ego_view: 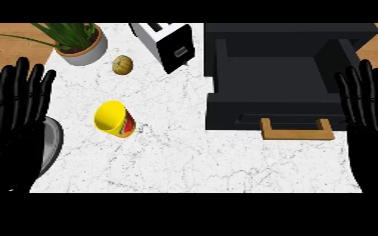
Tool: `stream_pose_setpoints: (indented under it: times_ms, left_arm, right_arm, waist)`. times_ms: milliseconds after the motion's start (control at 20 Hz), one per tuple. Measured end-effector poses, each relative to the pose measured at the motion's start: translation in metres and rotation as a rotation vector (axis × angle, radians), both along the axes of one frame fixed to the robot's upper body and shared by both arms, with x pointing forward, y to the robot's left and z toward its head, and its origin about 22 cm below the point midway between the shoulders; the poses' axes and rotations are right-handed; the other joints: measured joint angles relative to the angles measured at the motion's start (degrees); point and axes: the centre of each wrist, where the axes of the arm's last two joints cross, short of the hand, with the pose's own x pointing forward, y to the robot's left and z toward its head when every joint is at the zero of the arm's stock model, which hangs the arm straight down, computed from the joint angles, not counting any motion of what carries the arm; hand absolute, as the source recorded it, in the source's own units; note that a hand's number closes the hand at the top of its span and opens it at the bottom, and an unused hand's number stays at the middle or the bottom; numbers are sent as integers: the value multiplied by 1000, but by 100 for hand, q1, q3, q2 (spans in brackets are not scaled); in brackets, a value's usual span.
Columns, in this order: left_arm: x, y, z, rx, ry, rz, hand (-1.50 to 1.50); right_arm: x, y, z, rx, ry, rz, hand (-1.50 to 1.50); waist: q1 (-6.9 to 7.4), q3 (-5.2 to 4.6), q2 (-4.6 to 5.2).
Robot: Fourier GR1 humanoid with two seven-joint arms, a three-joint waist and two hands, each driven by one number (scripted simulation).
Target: Pick up the cup, place it into the drawer and close the drawer
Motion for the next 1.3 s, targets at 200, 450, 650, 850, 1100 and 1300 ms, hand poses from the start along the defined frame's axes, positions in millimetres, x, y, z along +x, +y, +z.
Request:
stream_pose_setpoints:
  times_ms: [200,450,650,850,1100,1300]
  left_arm:
    - [8,8,0,20,-5,-231,-150]
    - [21,16,-17,-20,132,-575,-150]
    - [41,53,-30,-69,240,-716,-150]
    - [75,89,-40,-87,298,-767,-150]
    - [105,116,-62,-72,363,-774,-150]
    - [121,120,-85,-48,422,-751,-150]
  right_arm:
    - [2,5,1,7,-27,32,-150]
    - [5,9,-3,-20,40,100,-150]
    - [14,14,-5,-39,97,145,-150]
    - [23,10,0,-37,122,167,-150]
    - [39,4,0,-41,126,169,-150]
    - [50,-2,-1,-51,113,177,-150]
  waist:
    - [-75,-69,42]
    - [-176,-107,116]
    - [-149,-107,121]
    - [-171,-103,103]
    - [-148,-99,85]
    - [-157,-100,85]
